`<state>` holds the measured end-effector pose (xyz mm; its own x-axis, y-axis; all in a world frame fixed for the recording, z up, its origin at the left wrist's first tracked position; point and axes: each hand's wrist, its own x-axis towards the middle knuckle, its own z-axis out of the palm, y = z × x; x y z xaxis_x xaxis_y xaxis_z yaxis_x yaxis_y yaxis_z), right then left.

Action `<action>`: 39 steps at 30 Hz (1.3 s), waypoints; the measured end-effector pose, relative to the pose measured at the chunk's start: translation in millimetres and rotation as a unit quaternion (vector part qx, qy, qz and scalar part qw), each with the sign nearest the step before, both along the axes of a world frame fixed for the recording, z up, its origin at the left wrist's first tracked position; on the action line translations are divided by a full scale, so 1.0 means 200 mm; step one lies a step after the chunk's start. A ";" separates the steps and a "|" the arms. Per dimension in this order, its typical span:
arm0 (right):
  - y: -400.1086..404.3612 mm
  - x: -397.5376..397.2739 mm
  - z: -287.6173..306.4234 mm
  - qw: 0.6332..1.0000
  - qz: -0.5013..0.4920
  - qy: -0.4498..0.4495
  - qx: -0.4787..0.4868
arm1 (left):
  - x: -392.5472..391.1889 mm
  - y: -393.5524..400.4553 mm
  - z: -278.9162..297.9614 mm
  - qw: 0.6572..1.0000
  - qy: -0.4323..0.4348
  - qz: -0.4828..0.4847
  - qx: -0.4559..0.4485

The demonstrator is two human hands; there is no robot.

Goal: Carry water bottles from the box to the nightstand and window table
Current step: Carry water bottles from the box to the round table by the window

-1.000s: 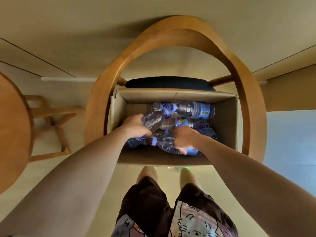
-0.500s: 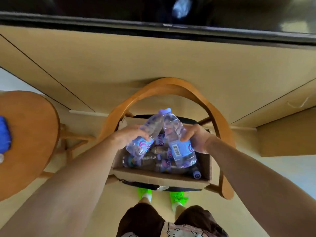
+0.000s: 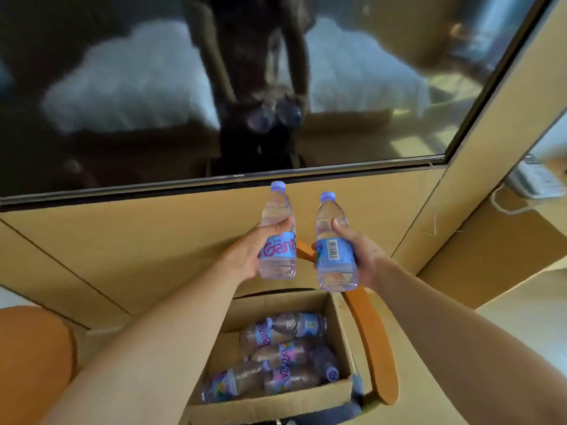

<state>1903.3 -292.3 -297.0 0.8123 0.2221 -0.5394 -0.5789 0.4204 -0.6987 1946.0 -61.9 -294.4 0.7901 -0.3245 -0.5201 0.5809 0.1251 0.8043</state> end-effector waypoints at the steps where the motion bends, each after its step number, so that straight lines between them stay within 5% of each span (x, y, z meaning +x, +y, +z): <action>1: -0.03 -0.03 0.04 1.000 -0.017 -0.007 -0.002 | 0.02 -0.05 0.04 1.000 -0.006 -0.024 0.008; 13: -0.56 -0.89 0.31 0.953 -0.290 -0.078 -0.020 | -0.30 -1.01 0.36 0.952 -0.137 -0.271 0.040; 31: -1.78 -2.93 0.48 0.814 -0.553 -0.091 -0.152 | -2.10 -2.76 0.59 0.841 -0.197 -0.498 -0.072; 39: -2.31 -3.43 0.47 0.749 -0.639 -0.111 -0.138 | -2.63 -3.51 0.61 0.788 -0.212 -0.575 -0.059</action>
